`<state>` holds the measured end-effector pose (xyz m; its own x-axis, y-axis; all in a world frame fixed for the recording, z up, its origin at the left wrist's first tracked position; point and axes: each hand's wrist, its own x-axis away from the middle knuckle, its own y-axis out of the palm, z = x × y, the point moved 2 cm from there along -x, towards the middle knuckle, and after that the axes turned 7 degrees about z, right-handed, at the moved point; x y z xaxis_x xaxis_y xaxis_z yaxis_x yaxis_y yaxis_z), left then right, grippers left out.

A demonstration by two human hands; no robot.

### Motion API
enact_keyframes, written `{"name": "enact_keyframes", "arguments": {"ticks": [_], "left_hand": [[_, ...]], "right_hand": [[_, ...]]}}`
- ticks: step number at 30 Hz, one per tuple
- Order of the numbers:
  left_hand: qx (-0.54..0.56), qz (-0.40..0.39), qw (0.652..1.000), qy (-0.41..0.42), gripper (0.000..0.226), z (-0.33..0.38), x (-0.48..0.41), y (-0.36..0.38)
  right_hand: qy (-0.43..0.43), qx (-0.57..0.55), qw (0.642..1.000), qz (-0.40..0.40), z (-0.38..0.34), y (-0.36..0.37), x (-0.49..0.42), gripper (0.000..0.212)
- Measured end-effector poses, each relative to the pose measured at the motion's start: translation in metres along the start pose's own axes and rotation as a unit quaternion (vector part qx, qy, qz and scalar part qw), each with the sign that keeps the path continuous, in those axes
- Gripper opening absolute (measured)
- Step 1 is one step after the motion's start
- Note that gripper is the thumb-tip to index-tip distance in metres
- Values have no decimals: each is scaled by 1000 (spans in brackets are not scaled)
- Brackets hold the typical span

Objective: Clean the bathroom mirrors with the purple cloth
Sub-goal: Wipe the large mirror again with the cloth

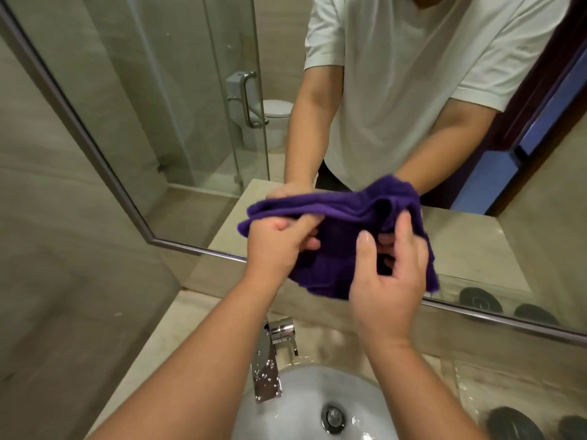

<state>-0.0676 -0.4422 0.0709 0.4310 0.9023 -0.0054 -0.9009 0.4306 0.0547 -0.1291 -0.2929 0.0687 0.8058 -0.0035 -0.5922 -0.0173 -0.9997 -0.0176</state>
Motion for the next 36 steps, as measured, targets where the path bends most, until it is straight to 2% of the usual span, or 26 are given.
{"name": "enact_keyframes", "arguments": {"ticks": [2,4,5,7,10,12,16,19,21,24,27,29,33,36], "left_hand": [[-32,-42,997,-56,25,-37,5,4],[-63,-73,989,-110,18,-66,13,6],[-78,-81,985,-131,17,-75,15,5],[-103,-84,981,-141,21,-77,14,3],[-137,-53,987,-72,34,-45,14,1],[-139,-12,990,1,34,-9,13,-1],[-80,56,989,108,37,70,8,-1],[-47,76,979,183,35,109,16,12],[-24,70,978,193,29,119,25,26],[-24,33,989,143,28,107,34,46],[-54,4,994,90,37,75,36,60],[-100,-19,993,52,39,42,39,65],[-144,-76,983,-81,24,-36,51,62],[-152,-78,977,-124,23,-59,52,60]], "right_hand": [[48,33,998,-17,32,-14,24,62],[139,63,987,-45,63,-29,45,64],[184,77,978,-59,73,-35,52,66],[218,97,968,-76,80,-41,57,70],[206,85,973,-62,62,-36,52,78],[182,67,980,-36,40,-25,39,81],[95,44,993,46,-18,-2,-11,87],[46,76,989,120,-45,-3,-54,89],[22,109,981,158,-46,-14,-75,92],[14,148,971,189,-32,-35,-84,95],[32,172,965,194,3,-48,-69,95],[92,179,964,174,33,-55,-46,96],[259,165,947,91,88,-72,5,89],[293,166,938,78,99,-78,12,79]]}}
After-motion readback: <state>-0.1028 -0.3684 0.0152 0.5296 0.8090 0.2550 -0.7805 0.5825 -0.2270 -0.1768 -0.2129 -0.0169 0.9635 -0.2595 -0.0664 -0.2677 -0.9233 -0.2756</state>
